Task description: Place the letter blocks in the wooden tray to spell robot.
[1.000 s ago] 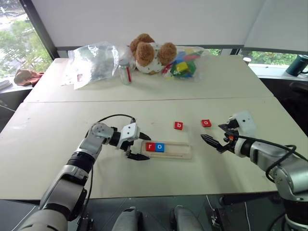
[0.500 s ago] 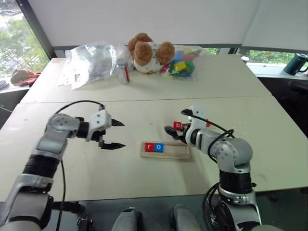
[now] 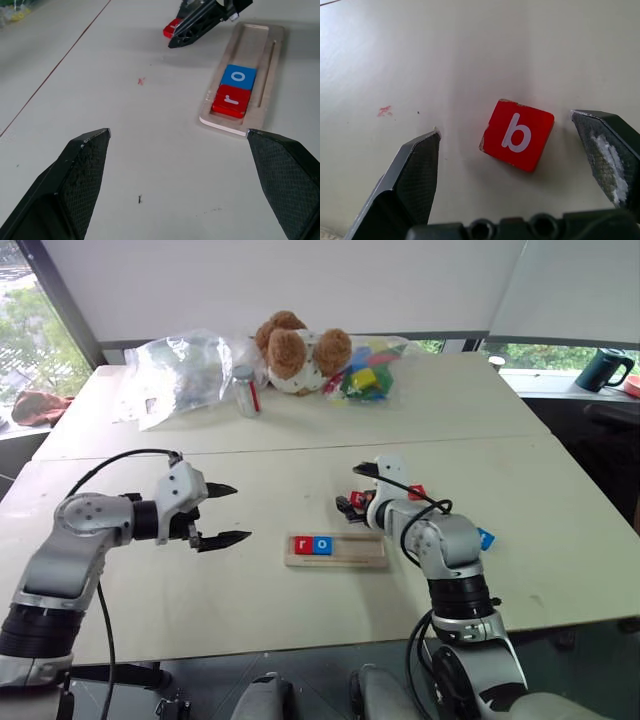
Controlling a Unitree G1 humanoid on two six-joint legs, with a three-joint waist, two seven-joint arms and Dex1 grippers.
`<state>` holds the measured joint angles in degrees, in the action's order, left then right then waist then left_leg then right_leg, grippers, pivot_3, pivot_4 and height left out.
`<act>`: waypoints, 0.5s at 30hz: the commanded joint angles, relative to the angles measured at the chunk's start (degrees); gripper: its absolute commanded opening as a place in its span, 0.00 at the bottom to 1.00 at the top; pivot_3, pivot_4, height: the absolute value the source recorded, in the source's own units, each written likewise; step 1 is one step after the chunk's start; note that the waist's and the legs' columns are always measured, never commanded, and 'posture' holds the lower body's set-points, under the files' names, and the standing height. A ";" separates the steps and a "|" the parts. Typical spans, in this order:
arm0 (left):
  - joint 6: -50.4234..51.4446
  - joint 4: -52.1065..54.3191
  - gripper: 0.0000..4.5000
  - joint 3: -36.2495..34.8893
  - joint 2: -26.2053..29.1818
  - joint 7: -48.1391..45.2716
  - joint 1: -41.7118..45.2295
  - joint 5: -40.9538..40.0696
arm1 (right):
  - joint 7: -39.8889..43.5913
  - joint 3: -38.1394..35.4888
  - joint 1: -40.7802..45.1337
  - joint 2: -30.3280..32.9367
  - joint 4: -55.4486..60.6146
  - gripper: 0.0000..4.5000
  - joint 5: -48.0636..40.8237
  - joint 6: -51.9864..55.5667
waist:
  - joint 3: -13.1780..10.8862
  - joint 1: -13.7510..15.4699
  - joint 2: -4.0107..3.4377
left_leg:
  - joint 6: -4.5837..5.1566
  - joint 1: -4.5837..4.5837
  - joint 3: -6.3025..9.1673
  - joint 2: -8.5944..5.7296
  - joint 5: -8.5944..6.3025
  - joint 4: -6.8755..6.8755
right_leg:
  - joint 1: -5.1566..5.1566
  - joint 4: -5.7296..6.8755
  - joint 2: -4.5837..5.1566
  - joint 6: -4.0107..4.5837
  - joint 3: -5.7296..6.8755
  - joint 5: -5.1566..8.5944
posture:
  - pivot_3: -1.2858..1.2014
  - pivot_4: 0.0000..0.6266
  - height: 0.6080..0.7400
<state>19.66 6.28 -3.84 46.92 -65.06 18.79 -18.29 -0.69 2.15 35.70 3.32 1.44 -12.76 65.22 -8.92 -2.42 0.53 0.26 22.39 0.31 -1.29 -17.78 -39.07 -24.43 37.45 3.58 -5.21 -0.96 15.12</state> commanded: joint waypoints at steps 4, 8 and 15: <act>-0.28 2.75 1.00 -1.18 -0.42 2.50 -0.47 -1.29 | 1.25 2.39 -0.99 0.42 -1.48 0.36 2.62 -1.62 | 0.00 -0.22 0.00 | -0.01 0.00 0.00 0.01 0.00 0.06 | -0.04 -0.02 0.00 0.00 0.00 0.00 | 0.52 0.24 1.00; -0.64 2.91 1.00 0.24 -1.26 2.88 -0.06 -1.25 | 2.68 3.59 -0.68 2.50 -1.07 0.35 4.56 -4.14 | 0.00 -0.18 0.00 | -0.02 0.00 0.00 0.02 0.00 0.09 | -0.05 -0.03 -0.01 0.00 0.00 0.00 | 0.52 0.24 1.00; -0.37 3.67 1.00 3.53 -1.85 0.21 2.68 -2.49 | 9.26 3.25 -3.31 12.02 13.41 0.35 3.45 0.27 | -0.04 0.55 -0.06 | -0.02 0.17 0.02 0.00 0.00 0.08 | -0.11 -0.12 0.03 0.00 0.02 0.00 | 0.52 0.24 1.00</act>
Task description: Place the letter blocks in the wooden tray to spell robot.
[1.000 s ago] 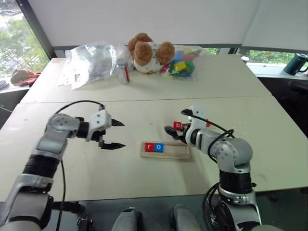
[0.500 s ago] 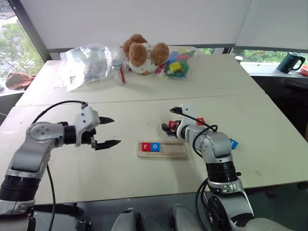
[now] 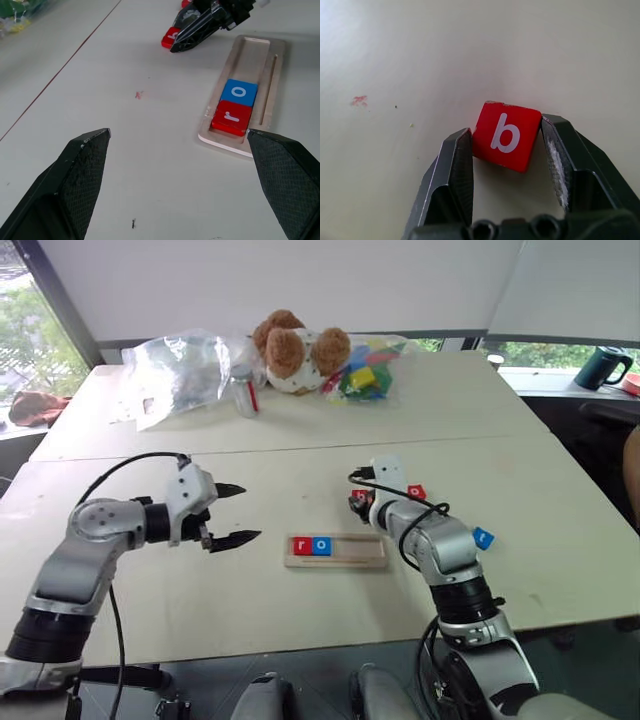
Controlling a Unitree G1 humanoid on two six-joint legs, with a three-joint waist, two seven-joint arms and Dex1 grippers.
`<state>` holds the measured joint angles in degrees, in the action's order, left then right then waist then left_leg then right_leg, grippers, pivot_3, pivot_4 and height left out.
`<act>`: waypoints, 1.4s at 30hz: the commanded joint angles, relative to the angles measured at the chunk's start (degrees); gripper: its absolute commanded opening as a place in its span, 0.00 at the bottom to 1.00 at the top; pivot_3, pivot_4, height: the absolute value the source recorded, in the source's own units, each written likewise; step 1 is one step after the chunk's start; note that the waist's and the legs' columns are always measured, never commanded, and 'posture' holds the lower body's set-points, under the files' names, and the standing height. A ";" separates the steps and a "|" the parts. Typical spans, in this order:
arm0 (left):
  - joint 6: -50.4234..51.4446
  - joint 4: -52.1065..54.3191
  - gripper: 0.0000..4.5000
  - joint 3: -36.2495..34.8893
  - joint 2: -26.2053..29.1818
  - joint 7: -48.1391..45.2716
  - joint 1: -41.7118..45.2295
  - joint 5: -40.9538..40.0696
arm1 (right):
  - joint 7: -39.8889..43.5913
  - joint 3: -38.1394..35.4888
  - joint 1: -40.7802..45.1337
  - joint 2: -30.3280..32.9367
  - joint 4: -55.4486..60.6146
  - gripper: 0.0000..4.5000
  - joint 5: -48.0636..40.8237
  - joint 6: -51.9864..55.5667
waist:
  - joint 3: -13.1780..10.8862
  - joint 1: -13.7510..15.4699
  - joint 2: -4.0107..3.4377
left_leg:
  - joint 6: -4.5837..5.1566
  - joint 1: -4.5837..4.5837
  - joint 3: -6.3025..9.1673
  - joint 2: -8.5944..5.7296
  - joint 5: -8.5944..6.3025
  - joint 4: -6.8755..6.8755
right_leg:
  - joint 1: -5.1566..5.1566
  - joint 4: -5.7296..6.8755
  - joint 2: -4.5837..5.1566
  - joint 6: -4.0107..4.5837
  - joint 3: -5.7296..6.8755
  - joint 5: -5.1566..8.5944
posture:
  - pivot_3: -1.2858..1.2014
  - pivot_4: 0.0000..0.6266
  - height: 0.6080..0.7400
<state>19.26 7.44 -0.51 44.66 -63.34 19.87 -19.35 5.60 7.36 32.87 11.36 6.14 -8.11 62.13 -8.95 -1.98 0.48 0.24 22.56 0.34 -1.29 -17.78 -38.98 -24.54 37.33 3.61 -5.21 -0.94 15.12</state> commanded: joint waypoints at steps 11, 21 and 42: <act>3.83 5.38 1.00 4.59 1.05 -6.66 3.83 -3.44 | 11.35 -16.24 -17.67 14.71 35.35 0.35 -9.68 26.44 | 0.00 0.86 0.00 | 0.14 0.15 -0.03 0.00 -0.08 -0.04 | -0.02 -0.20 -0.03 0.00 -0.08 0.00 | 0.52 0.24 1.00; 3.48 2.31 1.00 5.89 -0.61 -6.37 5.81 -2.62 | 6.93 -17.51 -20.42 9.31 30.77 0.70 -7.18 23.54 | 0.00 1.21 0.00 | 0.12 -0.07 -0.04 -0.02 -0.07 -0.06 | 0.17 -0.14 -0.06 0.00 -0.04 0.00 | 0.52 0.24 1.00; 1.22 -3.17 1.00 3.67 2.87 -8.37 5.11 -1.94 | 63.10 -10.98 -18.85 42.98 -6.14 0.98 -8.68 -44.88 | -0.24 1.06 0.17 | 0.18 -0.15 -0.15 -0.02 -0.10 -0.15 | 0.35 -0.26 -0.08 -0.08 -0.01 0.04 | 0.52 0.24 1.00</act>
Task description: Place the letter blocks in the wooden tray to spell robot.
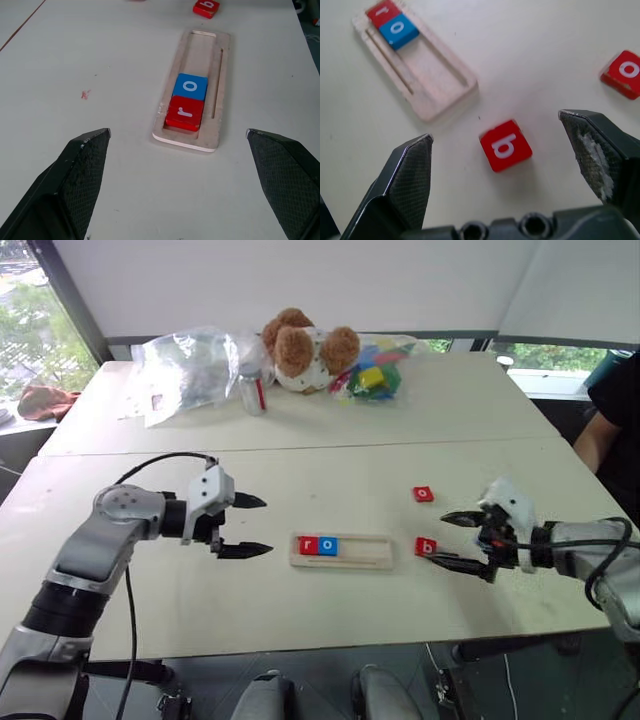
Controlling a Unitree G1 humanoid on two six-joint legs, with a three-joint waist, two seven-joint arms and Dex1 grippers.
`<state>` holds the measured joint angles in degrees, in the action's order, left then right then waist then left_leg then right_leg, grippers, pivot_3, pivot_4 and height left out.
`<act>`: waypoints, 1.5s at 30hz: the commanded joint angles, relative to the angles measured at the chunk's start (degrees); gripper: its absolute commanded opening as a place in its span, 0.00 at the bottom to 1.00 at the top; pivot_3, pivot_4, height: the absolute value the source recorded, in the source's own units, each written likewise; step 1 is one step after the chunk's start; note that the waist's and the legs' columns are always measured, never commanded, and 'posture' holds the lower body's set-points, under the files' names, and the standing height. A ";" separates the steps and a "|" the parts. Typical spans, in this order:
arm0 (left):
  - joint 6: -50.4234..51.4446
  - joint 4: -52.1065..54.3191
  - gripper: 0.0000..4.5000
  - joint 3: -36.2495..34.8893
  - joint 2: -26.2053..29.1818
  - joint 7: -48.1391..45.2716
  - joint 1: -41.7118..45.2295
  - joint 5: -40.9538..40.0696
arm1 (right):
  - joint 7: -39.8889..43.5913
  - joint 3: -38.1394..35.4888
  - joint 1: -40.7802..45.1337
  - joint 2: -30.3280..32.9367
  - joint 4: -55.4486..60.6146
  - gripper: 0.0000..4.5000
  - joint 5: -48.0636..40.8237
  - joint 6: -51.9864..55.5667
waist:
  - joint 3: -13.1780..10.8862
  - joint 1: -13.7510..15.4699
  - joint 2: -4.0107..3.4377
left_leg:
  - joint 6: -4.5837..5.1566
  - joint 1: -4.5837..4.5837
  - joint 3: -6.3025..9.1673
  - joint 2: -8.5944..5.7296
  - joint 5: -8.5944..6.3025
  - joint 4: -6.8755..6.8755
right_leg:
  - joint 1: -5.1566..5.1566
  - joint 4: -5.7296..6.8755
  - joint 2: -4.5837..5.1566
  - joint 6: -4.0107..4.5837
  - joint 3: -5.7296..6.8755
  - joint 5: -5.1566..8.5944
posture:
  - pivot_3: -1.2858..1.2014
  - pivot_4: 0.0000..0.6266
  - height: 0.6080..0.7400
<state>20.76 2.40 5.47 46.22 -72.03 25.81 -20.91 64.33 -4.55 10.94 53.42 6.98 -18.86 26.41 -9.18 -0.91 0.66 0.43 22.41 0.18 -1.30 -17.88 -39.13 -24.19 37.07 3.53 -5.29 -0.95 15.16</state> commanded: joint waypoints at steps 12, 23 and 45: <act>1.62 5.67 1.00 -4.91 2.65 3.31 -5.58 -0.91 | 11.27 7.79 11.54 -3.67 -23.51 0.98 6.10 -20.26 | -0.04 0.37 -0.07 | -0.04 0.04 0.05 0.05 0.01 0.01 | -0.09 0.06 0.07 0.01 -0.06 0.00 | 0.52 0.24 1.00; 0.93 5.03 1.00 -4.38 2.89 3.88 -5.33 -0.30 | 10.24 8.24 11.50 -6.07 -24.86 0.33 7.86 -22.46 | -0.04 0.27 -0.08 | -0.07 0.03 0.06 0.05 0.02 0.04 | -0.13 0.07 0.10 0.02 -0.08 -0.01 | 0.52 0.24 1.00; -1.94 2.84 1.00 -3.10 1.55 3.96 -5.76 2.41 | 7.38 22.88 24.23 -14.37 -9.21 0.26 12.52 -6.73 | -0.07 0.54 -0.14 | -0.09 0.23 0.11 -0.09 0.02 0.00 | -0.27 0.04 0.26 0.03 -0.03 -0.01 | 0.52 0.24 1.00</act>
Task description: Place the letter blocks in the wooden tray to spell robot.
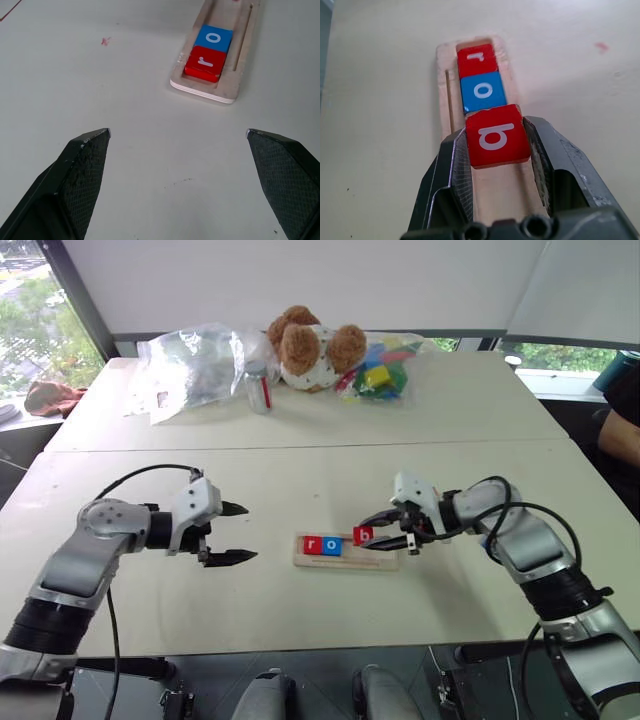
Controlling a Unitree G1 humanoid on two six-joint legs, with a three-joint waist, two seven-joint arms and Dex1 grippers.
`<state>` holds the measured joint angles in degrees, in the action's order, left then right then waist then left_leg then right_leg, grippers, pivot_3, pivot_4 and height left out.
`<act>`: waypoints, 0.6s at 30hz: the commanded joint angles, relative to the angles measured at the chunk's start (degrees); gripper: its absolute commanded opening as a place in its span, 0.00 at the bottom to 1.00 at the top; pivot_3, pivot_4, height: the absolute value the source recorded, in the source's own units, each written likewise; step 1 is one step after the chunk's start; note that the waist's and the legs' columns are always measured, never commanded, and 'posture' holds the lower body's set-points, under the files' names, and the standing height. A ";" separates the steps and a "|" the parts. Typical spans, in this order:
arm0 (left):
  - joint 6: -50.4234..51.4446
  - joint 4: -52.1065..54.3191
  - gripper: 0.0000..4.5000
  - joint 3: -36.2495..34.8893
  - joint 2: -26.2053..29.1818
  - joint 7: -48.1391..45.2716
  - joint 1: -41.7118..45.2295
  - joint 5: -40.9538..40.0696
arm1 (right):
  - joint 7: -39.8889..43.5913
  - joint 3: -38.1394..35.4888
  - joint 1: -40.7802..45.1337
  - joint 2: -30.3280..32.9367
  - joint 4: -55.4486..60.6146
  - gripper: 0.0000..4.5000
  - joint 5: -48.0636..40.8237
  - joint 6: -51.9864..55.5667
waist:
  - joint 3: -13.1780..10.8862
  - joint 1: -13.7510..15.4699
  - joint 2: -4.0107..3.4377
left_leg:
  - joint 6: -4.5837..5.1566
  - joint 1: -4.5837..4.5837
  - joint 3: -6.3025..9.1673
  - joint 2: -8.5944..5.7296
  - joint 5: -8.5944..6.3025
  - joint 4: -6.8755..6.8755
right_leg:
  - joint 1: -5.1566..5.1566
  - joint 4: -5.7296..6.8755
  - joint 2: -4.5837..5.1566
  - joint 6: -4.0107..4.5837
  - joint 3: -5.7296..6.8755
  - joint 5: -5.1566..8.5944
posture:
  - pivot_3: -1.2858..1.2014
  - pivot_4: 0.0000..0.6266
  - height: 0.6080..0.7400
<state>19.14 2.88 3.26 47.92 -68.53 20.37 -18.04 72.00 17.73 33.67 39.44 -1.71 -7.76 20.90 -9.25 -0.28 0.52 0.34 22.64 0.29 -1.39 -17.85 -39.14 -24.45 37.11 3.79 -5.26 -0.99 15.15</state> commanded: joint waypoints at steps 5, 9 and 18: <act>0.31 3.18 1.00 -1.23 -0.54 1.37 -1.16 -0.69 | -0.71 1.40 2.49 -2.84 -3.08 0.26 1.79 -2.04 | 0.00 -0.55 0.00 | -0.01 -0.02 0.01 0.03 0.01 0.02 | -0.03 0.04 -0.04 0.00 0.01 0.00 | 0.52 0.24 1.00; 0.32 3.42 1.00 -1.26 -0.76 1.78 -1.73 -0.61 | -0.52 2.06 2.65 -4.12 -4.55 0.26 2.60 -3.58 | 0.00 -0.52 0.00 | -0.01 -0.03 0.00 0.05 0.01 0.02 | -0.04 0.07 -0.09 0.00 0.01 0.00 | 0.52 0.24 1.00; 0.70 3.95 1.00 -1.11 -0.89 2.47 -2.09 -0.76 | -0.68 2.83 2.87 -6.32 -4.91 0.26 3.28 -3.73 | 0.00 -0.47 0.00 | -0.01 -0.03 0.00 0.05 0.01 0.01 | -0.03 0.06 -0.09 0.00 0.02 0.00 | 0.52 0.24 1.00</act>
<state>19.76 4.90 3.24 46.99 -66.20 18.32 -18.12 71.32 20.46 35.07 33.55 -7.27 -4.66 18.15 -9.25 -0.75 0.52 0.33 22.61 0.29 -1.35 -17.85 -39.12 -24.49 37.18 3.70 -5.26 -0.97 15.15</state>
